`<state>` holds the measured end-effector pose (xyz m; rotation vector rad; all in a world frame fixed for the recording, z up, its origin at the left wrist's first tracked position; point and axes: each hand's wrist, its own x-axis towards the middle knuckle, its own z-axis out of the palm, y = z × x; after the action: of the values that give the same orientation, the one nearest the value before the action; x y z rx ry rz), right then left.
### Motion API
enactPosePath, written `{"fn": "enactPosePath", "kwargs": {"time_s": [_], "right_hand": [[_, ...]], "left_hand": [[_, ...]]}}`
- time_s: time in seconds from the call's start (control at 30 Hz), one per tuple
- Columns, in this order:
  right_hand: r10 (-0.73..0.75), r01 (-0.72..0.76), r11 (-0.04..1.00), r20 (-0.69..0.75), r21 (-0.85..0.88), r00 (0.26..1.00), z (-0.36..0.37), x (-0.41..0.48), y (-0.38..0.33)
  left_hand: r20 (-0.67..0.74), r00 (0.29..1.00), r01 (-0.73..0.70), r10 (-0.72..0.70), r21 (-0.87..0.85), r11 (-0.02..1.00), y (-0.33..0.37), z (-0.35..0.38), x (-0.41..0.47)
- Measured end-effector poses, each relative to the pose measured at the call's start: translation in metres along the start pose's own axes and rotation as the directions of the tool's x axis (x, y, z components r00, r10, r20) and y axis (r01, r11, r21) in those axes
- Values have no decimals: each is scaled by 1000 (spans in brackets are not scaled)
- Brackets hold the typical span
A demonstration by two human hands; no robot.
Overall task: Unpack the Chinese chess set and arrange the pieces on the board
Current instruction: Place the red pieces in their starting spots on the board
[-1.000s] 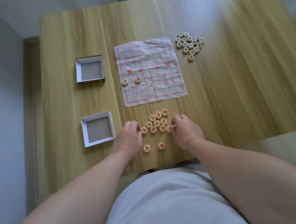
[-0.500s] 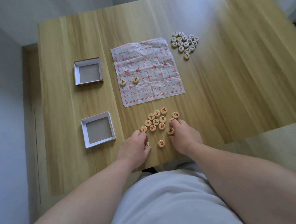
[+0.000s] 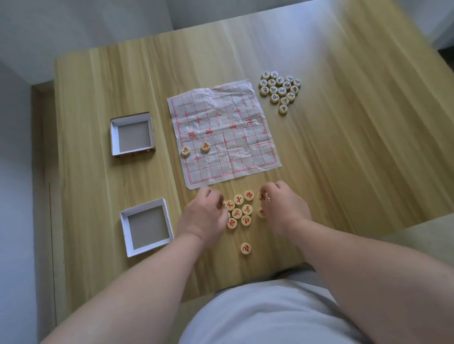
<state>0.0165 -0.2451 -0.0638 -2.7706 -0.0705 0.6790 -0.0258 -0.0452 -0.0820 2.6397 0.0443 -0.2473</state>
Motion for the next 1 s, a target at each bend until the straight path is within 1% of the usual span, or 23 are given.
{"fn": "enactPosePath", "kwargs": {"time_s": [0.27,0.37,0.53,0.8,1.0], "right_hand": [[9,-1,994,-75,105,997,-39,93,-16],[7,0,994,-64,110,998,-45,124,-17],[-5,7,995,-21,101,1000,-51,160,-18],[-56,52,992,38,114,998,-50,188,-22],[-36,31,995,50,97,998,-47,195,-25]], "left_hand": [[-34,981,187,-189,-48,981,15,-23,125],[-61,970,234,-237,-50,971,15,-22,156],[-39,968,246,-246,-12,969,15,-16,184],[-7,963,268,-268,-5,963,7,-8,191],[3,965,262,-262,-20,965,4,-6,192]]}}
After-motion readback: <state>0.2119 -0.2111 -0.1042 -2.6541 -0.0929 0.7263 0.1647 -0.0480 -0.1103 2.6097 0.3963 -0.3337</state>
